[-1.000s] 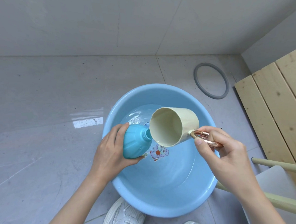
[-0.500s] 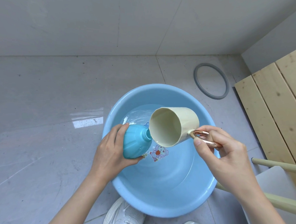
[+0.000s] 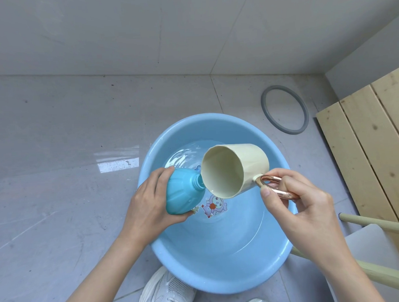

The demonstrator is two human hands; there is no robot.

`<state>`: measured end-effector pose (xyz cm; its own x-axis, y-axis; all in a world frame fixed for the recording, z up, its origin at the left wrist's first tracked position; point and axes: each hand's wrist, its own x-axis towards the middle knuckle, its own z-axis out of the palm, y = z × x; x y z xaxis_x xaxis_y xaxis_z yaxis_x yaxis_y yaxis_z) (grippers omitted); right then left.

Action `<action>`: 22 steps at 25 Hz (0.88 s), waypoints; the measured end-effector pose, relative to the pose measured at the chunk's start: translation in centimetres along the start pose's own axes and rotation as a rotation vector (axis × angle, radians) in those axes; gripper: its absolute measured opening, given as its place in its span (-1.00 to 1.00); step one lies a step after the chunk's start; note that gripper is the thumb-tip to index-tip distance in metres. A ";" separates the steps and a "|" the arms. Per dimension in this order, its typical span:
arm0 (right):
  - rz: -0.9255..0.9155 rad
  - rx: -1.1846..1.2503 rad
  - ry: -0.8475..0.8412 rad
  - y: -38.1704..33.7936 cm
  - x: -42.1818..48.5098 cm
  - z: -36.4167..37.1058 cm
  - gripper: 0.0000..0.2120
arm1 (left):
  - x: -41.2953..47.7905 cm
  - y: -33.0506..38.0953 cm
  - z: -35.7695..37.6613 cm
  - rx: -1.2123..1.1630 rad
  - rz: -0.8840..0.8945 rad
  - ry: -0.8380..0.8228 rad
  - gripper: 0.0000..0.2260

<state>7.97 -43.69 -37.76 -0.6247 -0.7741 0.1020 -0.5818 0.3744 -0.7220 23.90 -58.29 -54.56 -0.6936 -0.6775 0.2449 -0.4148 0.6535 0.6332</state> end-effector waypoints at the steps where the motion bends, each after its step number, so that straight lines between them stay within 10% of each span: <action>1: -0.001 0.001 0.001 0.0 0.0 0.0 -0.79 | 0.0 0.0 0.0 0.001 0.002 0.002 -0.18; 22: -0.052 -0.047 0.035 -0.3 0.0 0.1 -0.78 | 0.0 0.0 0.1 0.000 -0.001 0.010 -0.18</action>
<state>8.15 -43.88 -37.57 -0.6105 -0.7750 0.1632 -0.6371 0.3581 -0.6826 23.87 -58.31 -54.63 -0.6872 -0.6816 0.2513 -0.4159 0.6528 0.6332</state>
